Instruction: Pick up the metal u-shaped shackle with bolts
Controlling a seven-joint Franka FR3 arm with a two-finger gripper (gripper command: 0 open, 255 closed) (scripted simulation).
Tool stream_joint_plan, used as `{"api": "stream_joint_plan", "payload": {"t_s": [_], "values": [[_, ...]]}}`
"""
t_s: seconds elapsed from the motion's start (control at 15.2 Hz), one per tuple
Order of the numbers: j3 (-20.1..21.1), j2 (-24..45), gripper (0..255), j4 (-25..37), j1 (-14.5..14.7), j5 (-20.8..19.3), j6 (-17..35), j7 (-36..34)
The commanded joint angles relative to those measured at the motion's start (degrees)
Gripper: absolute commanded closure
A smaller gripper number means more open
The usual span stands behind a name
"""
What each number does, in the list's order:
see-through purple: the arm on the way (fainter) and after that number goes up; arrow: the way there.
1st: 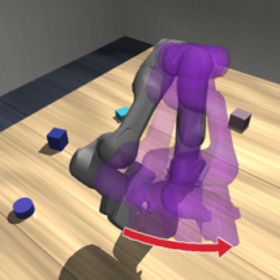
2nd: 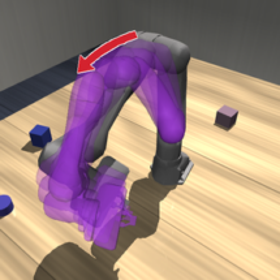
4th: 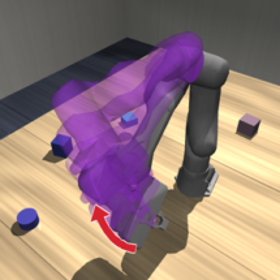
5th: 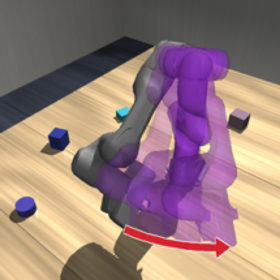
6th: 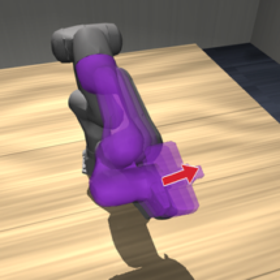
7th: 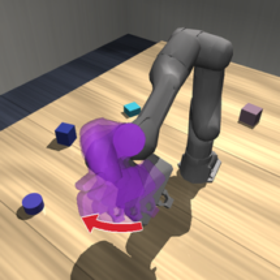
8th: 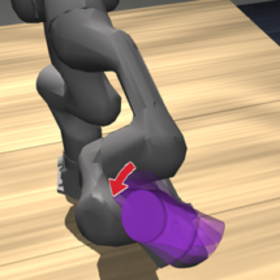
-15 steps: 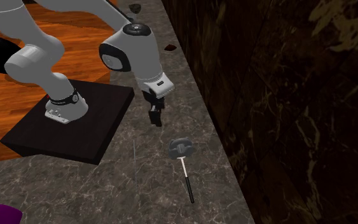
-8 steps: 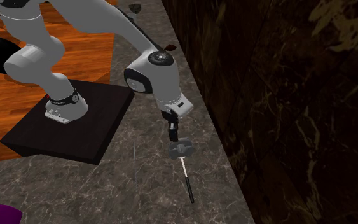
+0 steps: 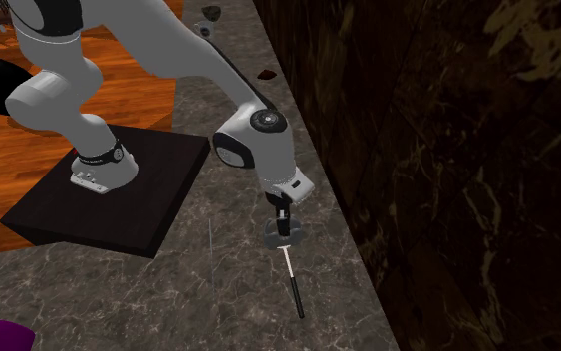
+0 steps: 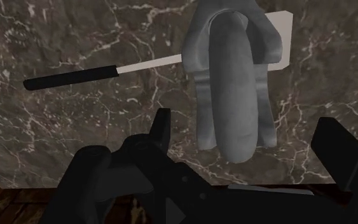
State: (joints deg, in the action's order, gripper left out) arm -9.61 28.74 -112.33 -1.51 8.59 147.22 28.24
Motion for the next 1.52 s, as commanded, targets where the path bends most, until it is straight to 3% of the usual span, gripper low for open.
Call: {"api": "stream_joint_plan", "payload": {"t_s": [0.0,0.2,0.26,0.86,1.45], "values": [[0.26,1.17,0,0.00,-0.20,0.34,1.18,0.26],[0.48,2.11,0,0.08,-0.36,0.58,2.03,0.43],[0.47,2.12,255,0.13,-0.30,0.57,2.00,0.36],[0.48,2.11,255,0.09,-0.36,0.58,2.03,0.43],[-0.65,-3.05,255,0.01,0.47,-0.87,-3.01,-0.59]]}}
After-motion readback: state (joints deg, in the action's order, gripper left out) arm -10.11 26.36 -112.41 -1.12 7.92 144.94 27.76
